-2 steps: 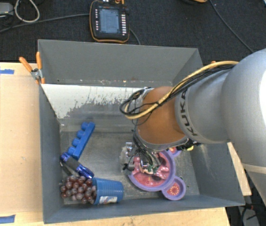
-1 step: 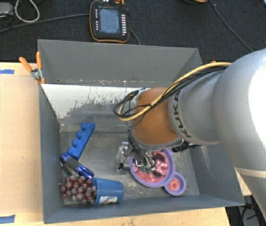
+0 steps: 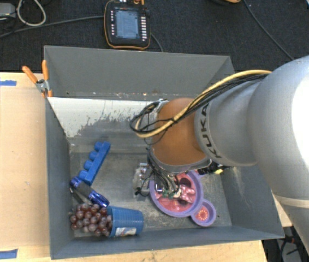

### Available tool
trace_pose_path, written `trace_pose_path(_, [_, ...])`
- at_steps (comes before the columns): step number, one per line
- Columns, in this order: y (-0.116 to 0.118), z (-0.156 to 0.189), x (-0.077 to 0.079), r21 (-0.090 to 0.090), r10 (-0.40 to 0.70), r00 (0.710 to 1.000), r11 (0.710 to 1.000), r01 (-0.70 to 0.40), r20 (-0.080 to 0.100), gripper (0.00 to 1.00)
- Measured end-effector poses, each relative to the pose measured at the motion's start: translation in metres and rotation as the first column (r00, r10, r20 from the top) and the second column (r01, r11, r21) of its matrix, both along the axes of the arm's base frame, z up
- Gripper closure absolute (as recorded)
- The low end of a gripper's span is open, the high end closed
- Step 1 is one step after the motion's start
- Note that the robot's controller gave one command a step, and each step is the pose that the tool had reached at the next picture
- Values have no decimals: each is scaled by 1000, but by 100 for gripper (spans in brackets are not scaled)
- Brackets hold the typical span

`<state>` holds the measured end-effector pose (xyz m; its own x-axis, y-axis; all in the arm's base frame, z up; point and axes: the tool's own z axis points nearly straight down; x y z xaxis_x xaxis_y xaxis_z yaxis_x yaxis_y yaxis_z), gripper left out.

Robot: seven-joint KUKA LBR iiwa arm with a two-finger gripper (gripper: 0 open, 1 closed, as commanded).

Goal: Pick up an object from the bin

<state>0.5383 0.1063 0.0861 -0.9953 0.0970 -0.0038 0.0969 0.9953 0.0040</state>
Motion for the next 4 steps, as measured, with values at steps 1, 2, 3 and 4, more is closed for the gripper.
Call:
trace_pose_path(1, [-16,37,-24,-2,229,973,973,-229,-2,0])
trace_pose_path(2, [-16,37,-24,-2,228,974,974,-228,-2,0])
trace_pose_path(3, [-9,-14,11,-1,253,967,967,-253,-4,0])
trace_pose_path(4, [-13,-11,18,-1,256,967,967,-256,0,0])
